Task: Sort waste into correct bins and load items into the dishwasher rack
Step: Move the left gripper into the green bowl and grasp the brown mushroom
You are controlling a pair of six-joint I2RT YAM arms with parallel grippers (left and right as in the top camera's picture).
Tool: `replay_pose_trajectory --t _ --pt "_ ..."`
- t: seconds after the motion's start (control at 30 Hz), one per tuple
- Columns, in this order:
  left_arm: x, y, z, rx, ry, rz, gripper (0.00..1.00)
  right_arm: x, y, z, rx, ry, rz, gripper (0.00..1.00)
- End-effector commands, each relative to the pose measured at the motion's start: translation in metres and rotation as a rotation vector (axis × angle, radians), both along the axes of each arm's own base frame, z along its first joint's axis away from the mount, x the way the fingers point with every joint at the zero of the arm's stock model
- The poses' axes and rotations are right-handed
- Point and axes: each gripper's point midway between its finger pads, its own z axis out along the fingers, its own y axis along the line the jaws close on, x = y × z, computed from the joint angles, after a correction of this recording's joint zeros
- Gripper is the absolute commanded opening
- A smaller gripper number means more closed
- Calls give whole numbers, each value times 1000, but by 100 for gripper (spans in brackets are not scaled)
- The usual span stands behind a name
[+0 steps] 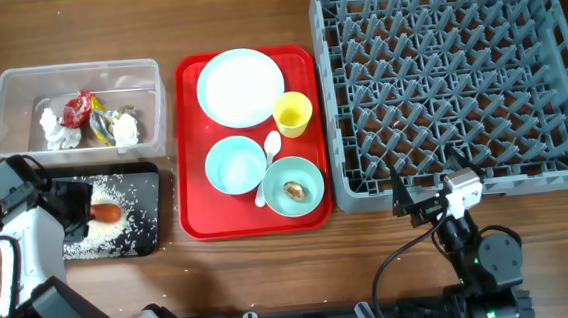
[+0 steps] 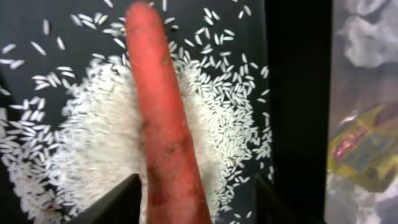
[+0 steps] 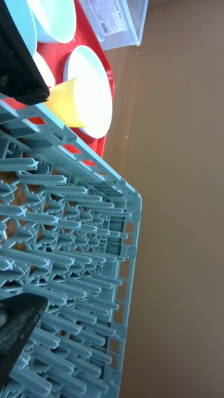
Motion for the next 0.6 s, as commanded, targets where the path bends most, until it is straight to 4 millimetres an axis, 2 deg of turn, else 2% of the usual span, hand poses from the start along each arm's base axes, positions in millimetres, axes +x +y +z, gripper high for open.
replay_pose_trajectory --t 0.0,0.13,0.2,0.33,0.4,0.47,0.57 --pt "7 -6 4 -35 -48 -19 61 1 -3 1 -8 -9 -19 99" --pt "19 -8 18 -43 -104 -61 63 1 -3 1 -8 -9 -19 100" --pt "35 -15 41 -36 -190 -174 62 1 -3 1 -8 -9 -19 100" --pt "43 -31 97 -3 -304 -283 59 1 -3 1 -8 -9 -19 100" --pt "48 -55 117 -9 -367 -410 54 1 -3 1 -8 -9 -19 100" --pt "51 -94 132 -33 -422 -571 54 1 -3 1 -8 -9 -19 100" --pt "58 -149 136 -63 -432 -745 50 1 -3 1 -8 -9 -19 100"
